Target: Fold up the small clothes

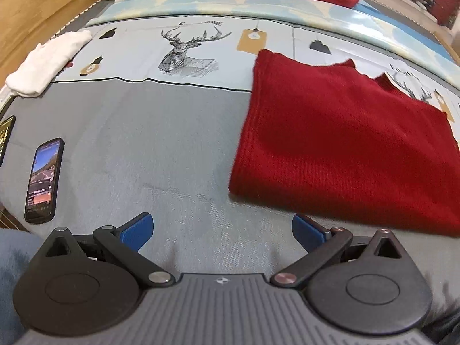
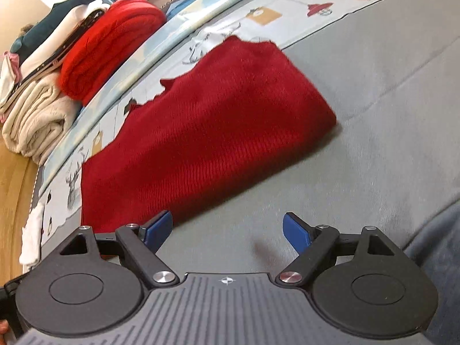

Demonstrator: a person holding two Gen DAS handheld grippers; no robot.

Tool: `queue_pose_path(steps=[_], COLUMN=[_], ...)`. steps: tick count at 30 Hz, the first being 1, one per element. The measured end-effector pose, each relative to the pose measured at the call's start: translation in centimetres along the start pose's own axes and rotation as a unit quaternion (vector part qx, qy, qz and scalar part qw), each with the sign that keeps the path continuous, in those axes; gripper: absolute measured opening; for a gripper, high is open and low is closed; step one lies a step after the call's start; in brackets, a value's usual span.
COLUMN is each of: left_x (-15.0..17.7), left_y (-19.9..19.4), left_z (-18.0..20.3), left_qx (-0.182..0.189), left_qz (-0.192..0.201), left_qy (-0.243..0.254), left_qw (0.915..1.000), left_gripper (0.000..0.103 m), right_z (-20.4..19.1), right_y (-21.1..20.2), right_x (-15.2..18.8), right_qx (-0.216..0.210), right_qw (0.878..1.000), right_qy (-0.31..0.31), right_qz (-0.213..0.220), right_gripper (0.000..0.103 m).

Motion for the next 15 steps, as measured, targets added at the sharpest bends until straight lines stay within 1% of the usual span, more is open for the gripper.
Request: queue_pose_path(steps=[3,7,10,15], left_x=[0.3,0.4,0.3,-0.2], left_y=[-0.9,-2.0,-2.4,-1.9], left_z=[0.2,0.7,1.6,4.0], left_qx=[0.005,0.015,0.022,0.030], left_qz=[0.001,0.013,0.020,0.023], left_qy=[0.000,-0.002,-0.004,0.006], left_qw=[1.0000,0.9998,0.9996,0.9992], left_gripper=[0.103,0.103,0.103,0.103], right_z=[-0.2,-0.1,0.7,2.8], right_y=[0.0,-0.5,-0.4,0.6], right_x=[0.1,-0.2,-0.3,-1.2], right_qx=[-0.003,-0.024,-0.032,-0.034], right_qw=[1.000,0.999,0.998,0.995], right_qy=[-0.002,0.015,0.038,0.083], right_qz=[0.002,0.025,0.038,0.044], right_gripper=[0.085,0.085,0.086,0.086])
Point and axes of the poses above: each gripper's, at about its wrist camera, not at the fingertips, and y roughly the way its jaws point, z to its right, x to its underside, the point moved 6 cm from there along y, roughly the way its jaws point, and after that the axes turned 10 degrees about -x, right-handed, at the moved point
